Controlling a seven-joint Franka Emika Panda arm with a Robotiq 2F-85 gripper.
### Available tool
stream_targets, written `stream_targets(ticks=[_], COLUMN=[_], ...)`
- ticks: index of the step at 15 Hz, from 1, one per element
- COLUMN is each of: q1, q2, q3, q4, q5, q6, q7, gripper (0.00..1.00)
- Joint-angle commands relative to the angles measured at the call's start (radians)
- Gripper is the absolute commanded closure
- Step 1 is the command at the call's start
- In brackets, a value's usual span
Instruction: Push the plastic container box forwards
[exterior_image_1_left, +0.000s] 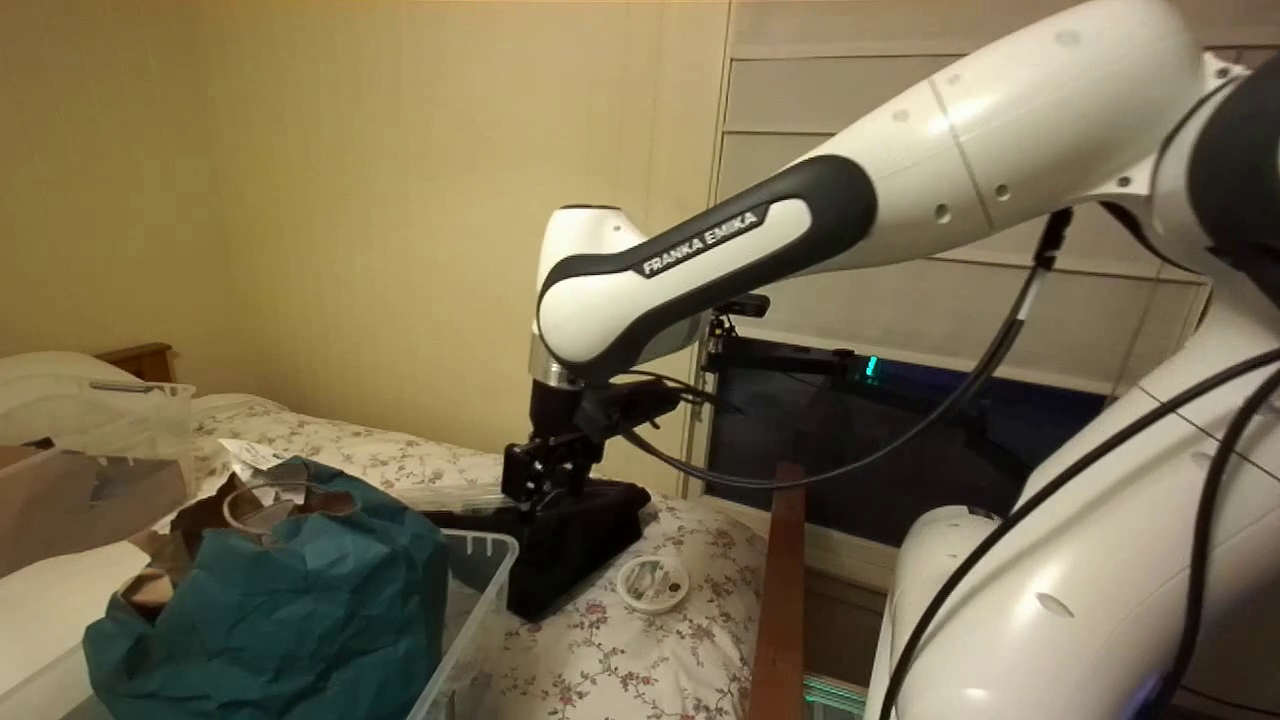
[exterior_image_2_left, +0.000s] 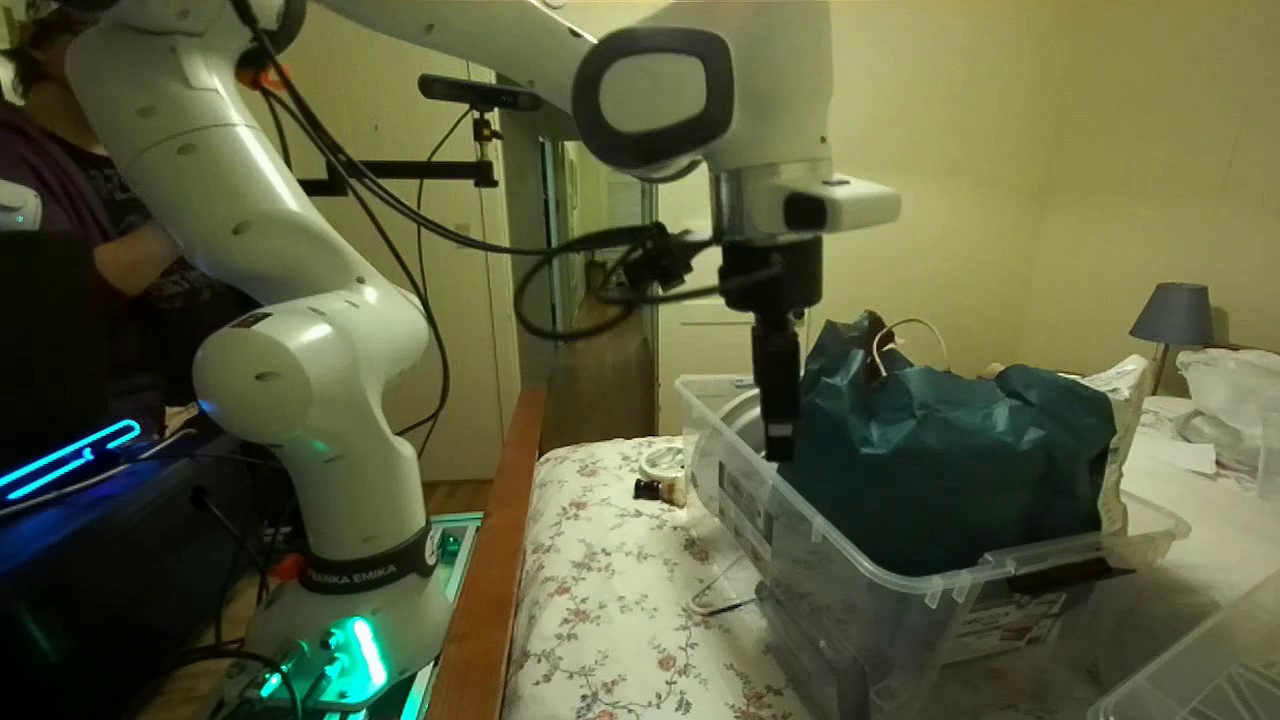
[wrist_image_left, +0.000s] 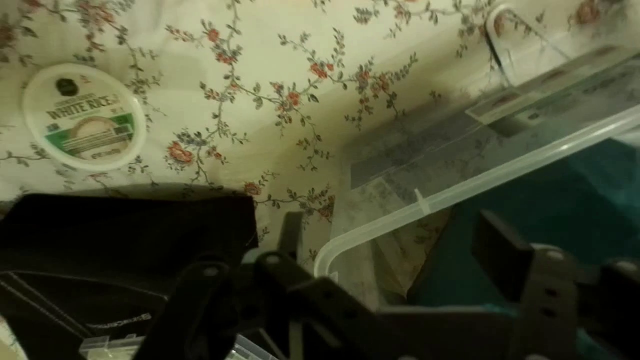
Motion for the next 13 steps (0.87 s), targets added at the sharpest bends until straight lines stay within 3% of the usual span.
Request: stream_targets(ticks=[1,4,6,7,9,13], q1=[-0.005,0.015,0.033,0.038,0.047,0.056], q2=[-0.212,-0.36,-0.454,-0.36,-0.437,-0.461], q3=[0.022,0.009,-0.034,-0.016,-0.041,-0.05], q4=[-0.006,0.028,0.049,0.049,0.056,0.052], q5=[-0.088,-0.137,-0.184,-0.146,-0.173,-0.177], q6=[-0.282,-0.541,-0.703,-0.604,-0.687,-0.7], q7=[-0.11,-0.253,-0.378,-0.268,-0.326,-0.343], gripper=[0.0,0.0,0.0,0.0,0.0,0.0])
